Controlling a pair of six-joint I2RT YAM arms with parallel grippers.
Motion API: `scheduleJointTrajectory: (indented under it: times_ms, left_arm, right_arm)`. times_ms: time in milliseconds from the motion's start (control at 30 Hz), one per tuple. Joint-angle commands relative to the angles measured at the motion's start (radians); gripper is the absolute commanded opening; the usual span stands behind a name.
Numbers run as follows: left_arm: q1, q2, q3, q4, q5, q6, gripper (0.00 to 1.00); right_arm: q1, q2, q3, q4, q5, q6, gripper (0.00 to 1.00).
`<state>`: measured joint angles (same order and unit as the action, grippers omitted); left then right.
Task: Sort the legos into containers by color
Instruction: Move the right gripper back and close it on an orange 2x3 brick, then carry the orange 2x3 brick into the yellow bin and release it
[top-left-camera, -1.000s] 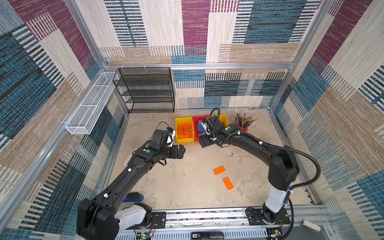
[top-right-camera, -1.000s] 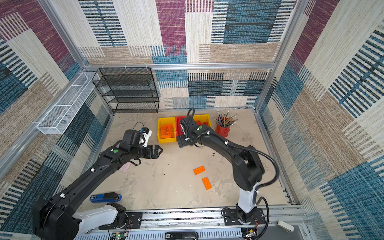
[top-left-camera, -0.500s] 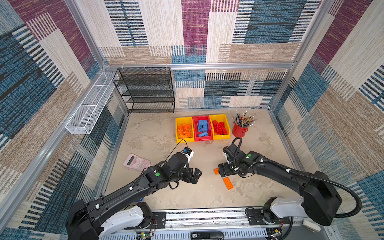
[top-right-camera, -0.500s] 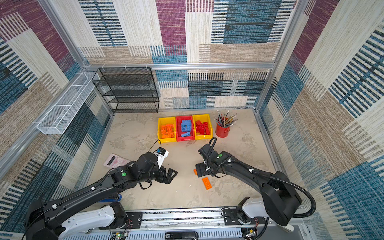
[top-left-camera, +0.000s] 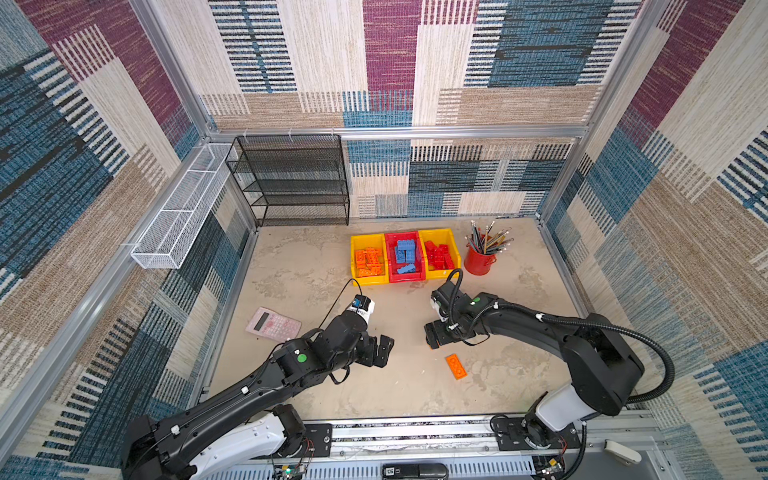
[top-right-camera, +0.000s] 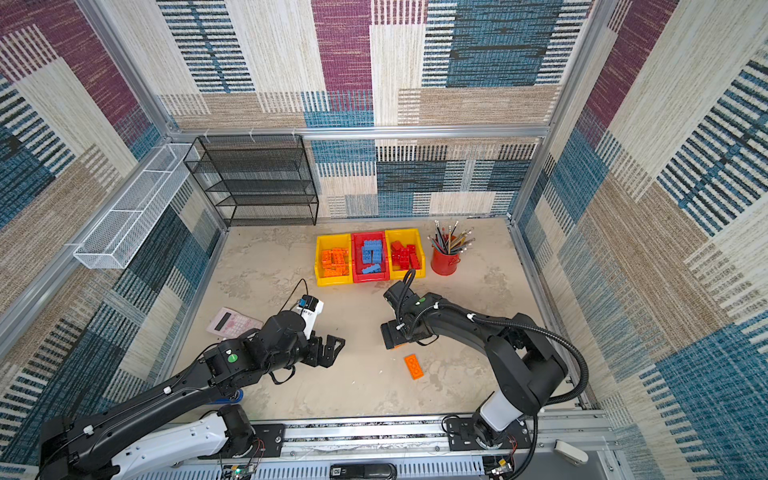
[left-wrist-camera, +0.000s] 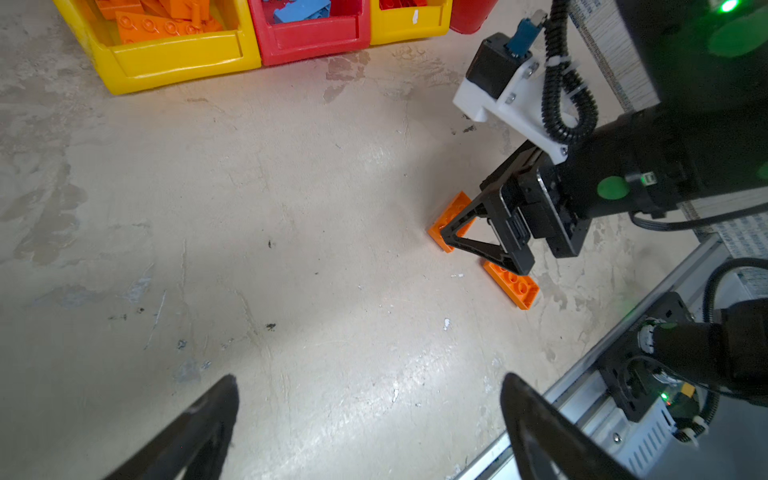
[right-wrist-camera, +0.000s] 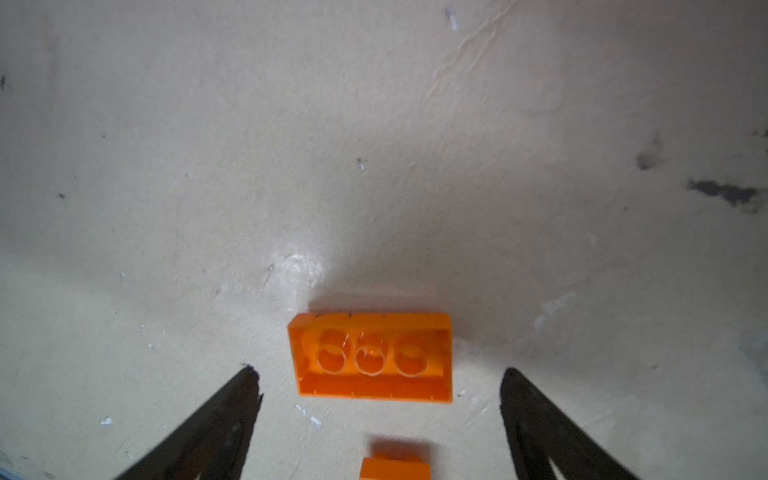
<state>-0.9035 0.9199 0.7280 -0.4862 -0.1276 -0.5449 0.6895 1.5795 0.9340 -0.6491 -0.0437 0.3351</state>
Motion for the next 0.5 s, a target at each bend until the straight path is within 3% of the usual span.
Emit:
scheduleJointTrajectory:
  times_ms: [0,300,400,467]
  left_arm:
    - [0.0,-0.014,-0.013,-0.01,-0.041,0.03,0.99]
    - [0.0,-0.039,-0.045,-0.024,-0.061,0.028,0.99]
    - [0.001,-0.052,-0.053,-0.03,-0.071,0.028,0.99]
    - [0.001,-0.058,-0.056,-0.034,-0.081,0.03,0.99]
  right_arm:
    - [0.013,0.013,0.007,0.002,-0.019,-0.013,0.91]
    - [0.059,0.106,0.045,-0.027,0.023,0.011,0.85]
    - [0.058,0.119,0.039,-0.041,0.046,0.027,0.78]
    - [0.059,0.125,0.043,-0.052,0.069,0.035,0.68]
